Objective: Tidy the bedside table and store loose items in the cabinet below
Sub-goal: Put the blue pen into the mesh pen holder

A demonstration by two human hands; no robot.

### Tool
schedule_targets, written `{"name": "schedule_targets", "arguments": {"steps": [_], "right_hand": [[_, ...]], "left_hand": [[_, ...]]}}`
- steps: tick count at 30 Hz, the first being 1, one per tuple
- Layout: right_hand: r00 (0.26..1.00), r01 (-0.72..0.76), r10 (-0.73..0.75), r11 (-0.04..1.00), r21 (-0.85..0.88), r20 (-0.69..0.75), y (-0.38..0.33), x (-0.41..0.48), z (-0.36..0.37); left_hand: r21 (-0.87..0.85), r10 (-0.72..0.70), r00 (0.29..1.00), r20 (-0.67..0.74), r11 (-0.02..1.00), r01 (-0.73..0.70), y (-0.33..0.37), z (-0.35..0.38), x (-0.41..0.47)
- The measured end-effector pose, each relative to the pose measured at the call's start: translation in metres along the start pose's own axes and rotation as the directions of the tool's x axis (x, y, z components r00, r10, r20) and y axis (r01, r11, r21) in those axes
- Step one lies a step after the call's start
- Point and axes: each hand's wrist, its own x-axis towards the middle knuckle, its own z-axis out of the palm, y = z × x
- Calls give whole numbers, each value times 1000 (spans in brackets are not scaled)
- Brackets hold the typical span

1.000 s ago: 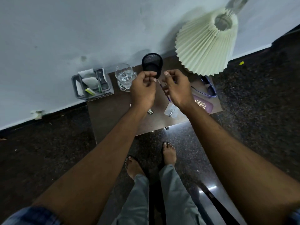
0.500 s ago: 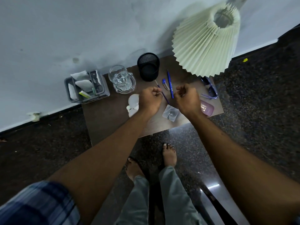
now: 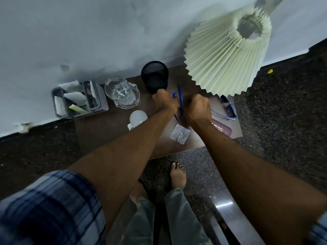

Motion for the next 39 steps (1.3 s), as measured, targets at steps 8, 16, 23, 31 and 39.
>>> {"name": "schedule_targets", "arguments": {"steps": [8, 16, 23, 31, 39], "right_hand": [[1000, -20, 20, 1000, -19, 20, 3, 13, 13], [997, -77, 77, 990, -121, -4, 3, 21, 22], [998, -66, 66, 998, 2, -10, -1, 5, 6], [993, 104, -113, 967, 234, 26, 11, -24, -1], [989, -31, -42, 876, 481, 140, 33, -40, -5]], "left_hand": [[-3, -76, 997, -19, 997, 76, 5, 6, 5], [-282, -178, 984, 7, 944, 173, -1, 2, -9], [-640, -239, 952, 188, 706, 304, -8, -12, -26], [-770, -177, 934, 310, 529, 356, -22, -32, -39], [-813, -145, 908, 392, 407, 416, -35, -52, -48]]}}
